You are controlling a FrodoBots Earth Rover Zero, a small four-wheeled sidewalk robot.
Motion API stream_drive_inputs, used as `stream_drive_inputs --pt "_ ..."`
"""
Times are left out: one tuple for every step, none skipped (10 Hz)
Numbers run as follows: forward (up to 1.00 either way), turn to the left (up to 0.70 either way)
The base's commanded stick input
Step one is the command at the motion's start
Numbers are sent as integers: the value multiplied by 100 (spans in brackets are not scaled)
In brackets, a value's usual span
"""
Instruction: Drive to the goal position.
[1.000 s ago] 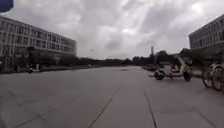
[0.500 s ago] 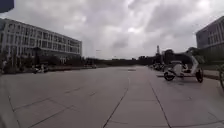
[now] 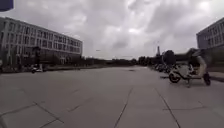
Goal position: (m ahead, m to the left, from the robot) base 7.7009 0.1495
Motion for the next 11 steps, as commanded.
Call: stream_drive_inputs --pt "70 0" --pt "70 -1" --pt "70 -19" --pt "70 -29" --pt "70 -16" --pt "70 -3" --pt "70 0" --pt "70 0" --pt "70 0" --pt "70 0" --pt "70 0"
